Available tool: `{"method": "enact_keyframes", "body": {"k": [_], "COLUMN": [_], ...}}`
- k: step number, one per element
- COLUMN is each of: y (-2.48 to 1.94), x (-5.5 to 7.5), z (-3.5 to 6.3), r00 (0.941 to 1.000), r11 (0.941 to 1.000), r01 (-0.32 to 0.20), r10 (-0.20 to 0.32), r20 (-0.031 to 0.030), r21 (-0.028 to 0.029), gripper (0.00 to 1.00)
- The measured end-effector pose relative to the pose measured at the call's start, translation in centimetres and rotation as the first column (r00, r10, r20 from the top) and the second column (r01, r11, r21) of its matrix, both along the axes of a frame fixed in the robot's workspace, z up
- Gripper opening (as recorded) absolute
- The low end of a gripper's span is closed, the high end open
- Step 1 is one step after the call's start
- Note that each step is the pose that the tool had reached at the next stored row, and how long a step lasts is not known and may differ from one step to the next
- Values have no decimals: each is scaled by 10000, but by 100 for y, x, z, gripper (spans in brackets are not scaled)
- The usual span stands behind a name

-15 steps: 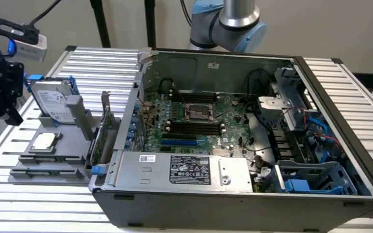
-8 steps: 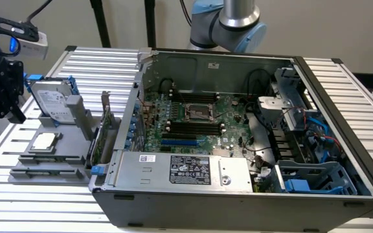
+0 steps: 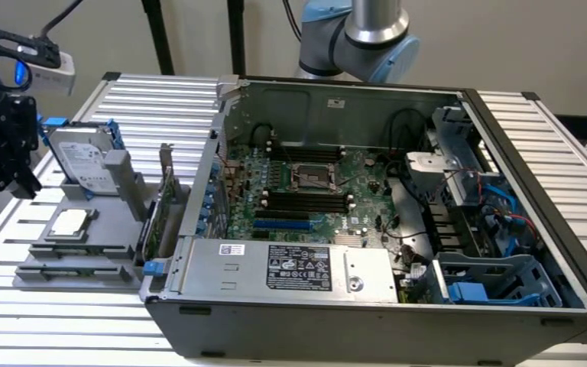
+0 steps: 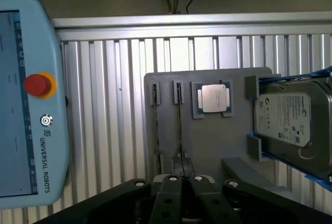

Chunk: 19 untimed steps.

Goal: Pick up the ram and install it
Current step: 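Pick up the ram and move it above insertion slot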

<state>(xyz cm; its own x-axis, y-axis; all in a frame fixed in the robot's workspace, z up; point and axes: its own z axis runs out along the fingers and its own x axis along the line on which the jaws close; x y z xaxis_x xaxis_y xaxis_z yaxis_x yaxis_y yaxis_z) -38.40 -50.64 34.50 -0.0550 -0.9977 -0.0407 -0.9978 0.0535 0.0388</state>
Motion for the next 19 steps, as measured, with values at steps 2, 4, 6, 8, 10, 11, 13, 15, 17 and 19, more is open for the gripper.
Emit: {"method": "enact_keyframes", "body": {"k": [2, 4, 6, 8, 10, 11, 13, 15, 17, 19], "y": [-1, -1, -2, -4, -8, -10, -17, -28, -42, -56], "x": [0, 0, -1, 0, 0, 0, 1, 0, 0, 0], "z": [-2, -6, -19, -35, -61, -76, -110, -147, -184, -220], "r00": [10000, 10000, 10000, 10000, 10000, 10000, 10000, 9999, 9999, 9999], "r11": [10000, 10000, 10000, 10000, 10000, 10000, 10000, 9999, 9999, 9999], "r01": [0, 0, -7, -30, -52, -62, -84, -104, -121, -128], "r10": [0, 0, 7, 30, 52, 62, 84, 104, 121, 128], "r20": [1, 1, 2, 1, 0, 0, 0, -1, -6, -10], "r21": [1, 0, 1, 0, 0, 0, 0, 1, 0, 0], "gripper": [24, 30, 42, 42, 42, 42, 42, 42, 42, 42]}}
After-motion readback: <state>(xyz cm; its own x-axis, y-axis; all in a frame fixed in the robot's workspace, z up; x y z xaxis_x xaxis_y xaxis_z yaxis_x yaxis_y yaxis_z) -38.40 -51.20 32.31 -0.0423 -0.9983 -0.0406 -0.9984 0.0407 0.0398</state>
